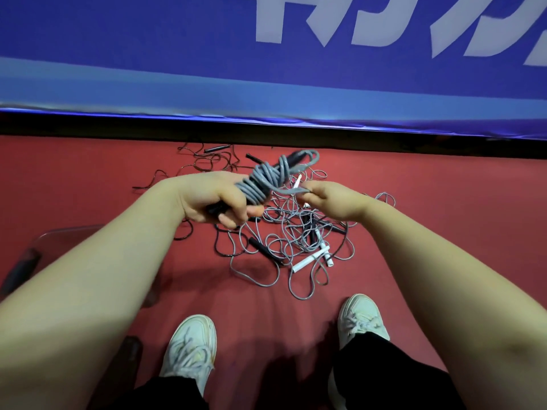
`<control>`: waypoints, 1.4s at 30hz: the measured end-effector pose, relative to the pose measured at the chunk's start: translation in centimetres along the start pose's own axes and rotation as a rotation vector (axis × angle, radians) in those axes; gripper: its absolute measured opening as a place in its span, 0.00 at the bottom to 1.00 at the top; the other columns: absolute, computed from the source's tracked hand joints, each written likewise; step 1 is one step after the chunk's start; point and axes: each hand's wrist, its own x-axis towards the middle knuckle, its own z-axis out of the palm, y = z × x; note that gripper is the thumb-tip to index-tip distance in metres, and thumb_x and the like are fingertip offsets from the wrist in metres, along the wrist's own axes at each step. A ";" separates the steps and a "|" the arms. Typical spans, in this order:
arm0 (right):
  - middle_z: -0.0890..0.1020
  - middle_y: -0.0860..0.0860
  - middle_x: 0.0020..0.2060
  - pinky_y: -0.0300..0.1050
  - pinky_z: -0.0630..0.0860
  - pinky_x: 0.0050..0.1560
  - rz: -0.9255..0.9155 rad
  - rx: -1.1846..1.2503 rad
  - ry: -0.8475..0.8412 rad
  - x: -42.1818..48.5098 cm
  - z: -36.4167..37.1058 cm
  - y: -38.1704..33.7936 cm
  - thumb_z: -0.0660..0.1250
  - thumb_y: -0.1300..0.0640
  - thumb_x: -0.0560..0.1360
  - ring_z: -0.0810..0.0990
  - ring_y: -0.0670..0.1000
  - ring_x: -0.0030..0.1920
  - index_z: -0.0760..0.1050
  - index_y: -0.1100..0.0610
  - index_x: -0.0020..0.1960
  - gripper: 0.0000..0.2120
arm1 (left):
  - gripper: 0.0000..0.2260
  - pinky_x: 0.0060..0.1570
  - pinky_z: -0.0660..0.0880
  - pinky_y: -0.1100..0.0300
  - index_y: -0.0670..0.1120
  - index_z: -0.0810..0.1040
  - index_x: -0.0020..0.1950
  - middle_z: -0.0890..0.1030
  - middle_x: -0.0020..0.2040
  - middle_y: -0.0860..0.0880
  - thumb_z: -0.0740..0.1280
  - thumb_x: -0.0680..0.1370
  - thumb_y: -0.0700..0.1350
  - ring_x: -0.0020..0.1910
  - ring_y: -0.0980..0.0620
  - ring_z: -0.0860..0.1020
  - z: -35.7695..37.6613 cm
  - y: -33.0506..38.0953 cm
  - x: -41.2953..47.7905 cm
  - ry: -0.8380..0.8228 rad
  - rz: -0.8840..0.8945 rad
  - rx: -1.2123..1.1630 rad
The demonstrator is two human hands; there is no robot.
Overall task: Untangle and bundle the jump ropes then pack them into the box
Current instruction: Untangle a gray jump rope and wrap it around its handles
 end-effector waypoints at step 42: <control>0.61 0.45 0.28 0.34 0.56 0.27 0.041 0.749 -0.150 -0.7 -0.6 -0.6 0.51 0.48 0.81 0.57 0.44 0.27 0.67 0.54 0.38 0.17 | 0.19 0.20 0.59 0.69 0.47 0.67 0.53 0.69 0.35 0.47 0.72 0.68 0.42 0.23 0.59 0.63 0.2 -1.3 2.3 0.250 0.220 -0.189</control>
